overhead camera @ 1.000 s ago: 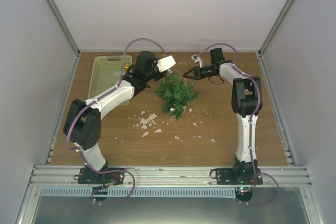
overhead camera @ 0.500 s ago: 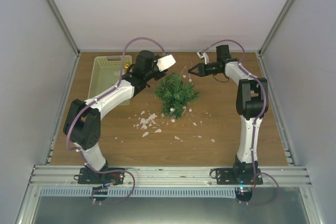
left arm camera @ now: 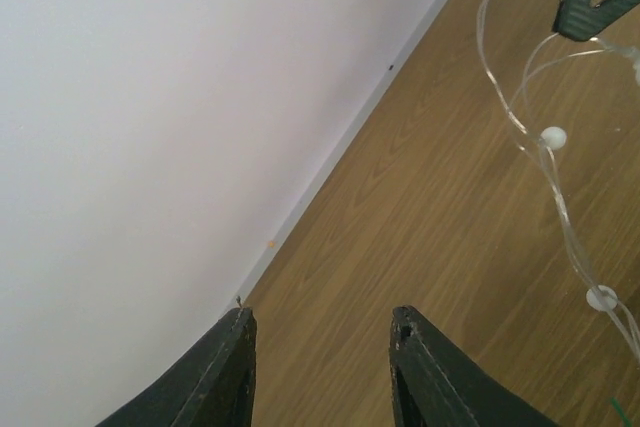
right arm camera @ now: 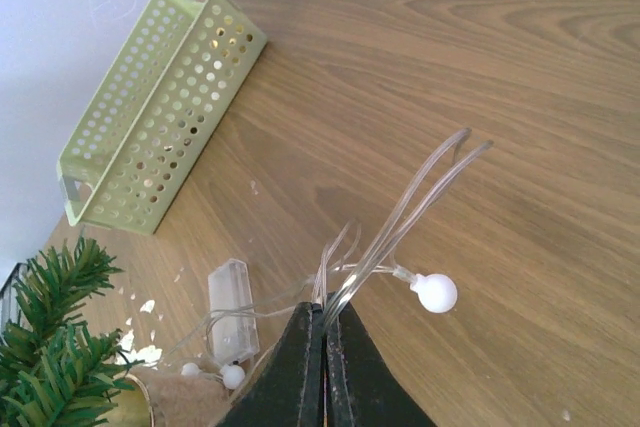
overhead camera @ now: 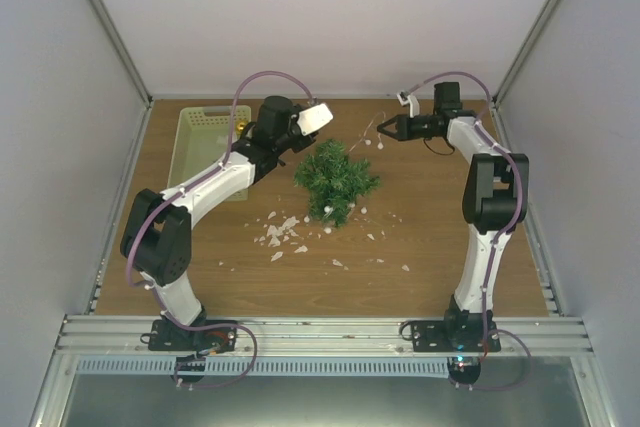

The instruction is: Decorate the small christmas tree

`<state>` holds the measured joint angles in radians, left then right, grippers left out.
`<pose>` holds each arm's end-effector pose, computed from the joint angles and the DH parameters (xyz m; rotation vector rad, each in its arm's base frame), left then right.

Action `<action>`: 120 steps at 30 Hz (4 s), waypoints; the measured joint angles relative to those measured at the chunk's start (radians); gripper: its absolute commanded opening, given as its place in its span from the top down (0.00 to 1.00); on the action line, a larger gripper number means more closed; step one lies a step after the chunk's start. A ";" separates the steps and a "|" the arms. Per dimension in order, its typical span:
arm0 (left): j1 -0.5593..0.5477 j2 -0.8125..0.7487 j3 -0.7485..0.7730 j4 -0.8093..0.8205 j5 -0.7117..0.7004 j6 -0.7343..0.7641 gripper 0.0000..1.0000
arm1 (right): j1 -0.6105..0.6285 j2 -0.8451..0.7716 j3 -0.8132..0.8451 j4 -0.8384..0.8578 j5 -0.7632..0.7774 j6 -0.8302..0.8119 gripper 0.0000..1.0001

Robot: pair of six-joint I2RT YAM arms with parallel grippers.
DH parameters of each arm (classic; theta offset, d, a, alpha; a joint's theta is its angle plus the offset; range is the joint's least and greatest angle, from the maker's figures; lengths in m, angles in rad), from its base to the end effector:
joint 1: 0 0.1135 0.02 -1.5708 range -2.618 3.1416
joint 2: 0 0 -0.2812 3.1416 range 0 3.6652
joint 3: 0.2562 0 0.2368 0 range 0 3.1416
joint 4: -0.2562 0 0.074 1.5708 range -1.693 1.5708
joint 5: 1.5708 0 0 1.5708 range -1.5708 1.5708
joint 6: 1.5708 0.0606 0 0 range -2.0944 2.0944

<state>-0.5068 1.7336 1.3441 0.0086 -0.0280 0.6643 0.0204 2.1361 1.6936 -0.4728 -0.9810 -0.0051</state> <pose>0.3726 -0.2049 0.3095 1.0643 1.6385 0.1313 0.4679 0.0599 0.2217 -0.4350 2.2333 1.2013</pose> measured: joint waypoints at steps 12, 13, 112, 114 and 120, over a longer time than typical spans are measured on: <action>0.047 -0.006 -0.032 -0.007 -0.003 -0.028 0.55 | -0.003 -0.006 0.021 0.010 0.008 0.046 0.99; 0.047 -0.010 -0.043 -0.010 -0.003 -0.031 0.55 | -0.003 -0.007 0.029 0.011 0.008 0.048 0.99; 0.111 -0.175 -0.333 -0.156 0.076 -0.254 0.54 | 0.088 -0.481 0.199 -0.107 0.272 -0.009 0.99; 0.111 -0.179 -0.333 -0.157 0.076 -0.254 0.54 | 0.088 -0.499 0.179 -0.108 0.272 -0.009 0.99; 0.111 -0.198 -0.333 -0.163 0.076 -0.254 0.54 | 0.088 -0.540 0.088 -0.112 0.299 -0.008 0.99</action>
<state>-0.3962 1.5352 1.0115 -0.1547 0.0479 0.4103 0.1085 1.5963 1.7817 -0.5846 -0.6819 -0.0135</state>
